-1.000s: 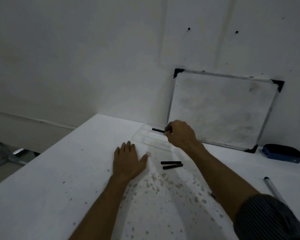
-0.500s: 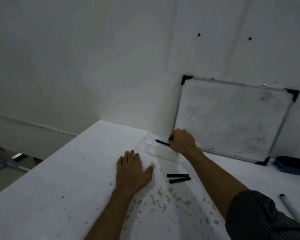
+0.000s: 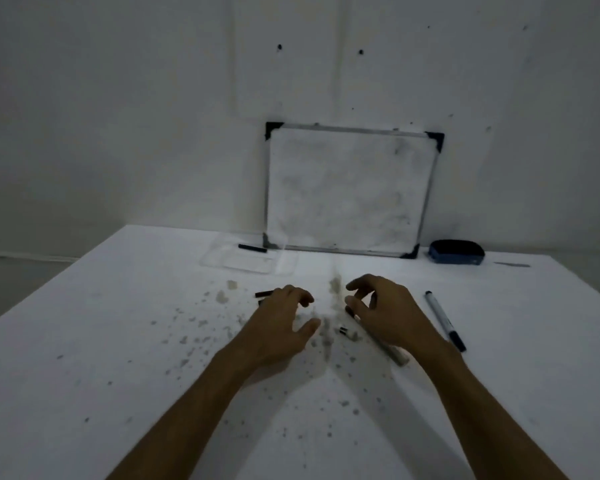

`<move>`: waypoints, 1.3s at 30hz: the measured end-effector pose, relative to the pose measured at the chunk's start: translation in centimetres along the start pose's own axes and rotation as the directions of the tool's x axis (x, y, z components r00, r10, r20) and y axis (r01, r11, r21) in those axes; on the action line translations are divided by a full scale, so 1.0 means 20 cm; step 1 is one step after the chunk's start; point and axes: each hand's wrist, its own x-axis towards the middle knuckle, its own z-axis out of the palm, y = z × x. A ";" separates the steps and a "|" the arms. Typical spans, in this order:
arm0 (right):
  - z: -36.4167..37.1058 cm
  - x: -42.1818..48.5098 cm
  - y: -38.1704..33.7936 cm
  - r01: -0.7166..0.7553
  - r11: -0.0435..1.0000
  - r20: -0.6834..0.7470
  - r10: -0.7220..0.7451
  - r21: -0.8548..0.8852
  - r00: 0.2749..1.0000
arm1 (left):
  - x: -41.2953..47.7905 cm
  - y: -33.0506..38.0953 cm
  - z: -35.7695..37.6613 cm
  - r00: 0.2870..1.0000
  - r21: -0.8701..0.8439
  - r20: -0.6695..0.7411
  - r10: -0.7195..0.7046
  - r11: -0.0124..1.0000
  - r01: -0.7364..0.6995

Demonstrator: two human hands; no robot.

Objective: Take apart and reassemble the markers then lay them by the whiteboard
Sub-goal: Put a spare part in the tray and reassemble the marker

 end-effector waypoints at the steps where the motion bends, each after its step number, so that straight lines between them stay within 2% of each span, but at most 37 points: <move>1: 0.00 -0.06 0.04 -0.020 1.000 -0.027 0.020 -0.013 0.999 | -0.02 0.03 0.05 1.000 -0.030 0.030 0.004 1.000 -0.003; 3: 0.03 -0.17 0.10 -0.090 0.995 -0.129 0.086 -0.032 0.988 | -0.04 0.07 0.13 0.998 -0.055 0.066 -0.001 0.998 0.005; 5: 0.06 -0.27 0.15 -0.173 0.983 -0.180 0.159 -0.066 0.971 | -0.06 0.09 0.17 0.998 -0.010 0.052 0.029 1.000 -0.029; 9: 0.07 -0.34 0.22 -0.264 0.954 -0.058 0.258 -0.141 0.964 | -0.09 0.08 0.19 0.999 -0.020 0.030 0.029 0.999 -0.029; 11: 0.07 -0.33 0.22 -0.252 0.952 -0.082 0.241 -0.174 0.967 | -0.11 0.09 0.19 0.997 -0.003 0.003 0.079 0.997 -0.079; 16: 0.09 -0.29 0.18 -0.173 0.981 -0.156 0.185 0.084 0.970 | -0.09 0.11 0.17 0.964 0.001 -0.174 0.203 0.979 -0.206; 19: 0.07 -0.29 0.15 -0.062 0.978 -0.099 0.083 0.200 0.992 | -0.09 0.13 0.16 0.929 -0.010 -0.202 0.310 0.948 -0.319; 23: 0.07 -0.30 0.11 0.046 0.963 -0.048 -0.035 0.265 0.998 | -0.07 0.10 0.14 0.840 0.139 -0.285 0.462 0.887 -0.441; 25: 0.08 -0.31 0.09 0.049 0.947 -0.073 -0.027 0.319 0.997 | -0.07 0.08 0.14 0.831 0.160 -0.314 0.459 0.889 -0.430; 30: 0.09 -0.31 0.06 -0.031 0.835 -0.151 0.136 0.550 0.979 | -0.09 0.07 0.13 0.861 0.120 -0.331 0.385 0.923 -0.366; 33: 0.09 -0.32 0.05 -0.015 0.822 -0.153 0.124 0.569 0.980 | -0.10 0.11 0.11 0.868 0.139 -0.280 0.410 0.912 -0.386; 39: 0.13 -0.32 0.01 0.035 0.793 -0.151 0.072 0.608 0.986 | -0.09 0.12 0.06 0.819 0.158 -0.291 0.495 0.869 -0.469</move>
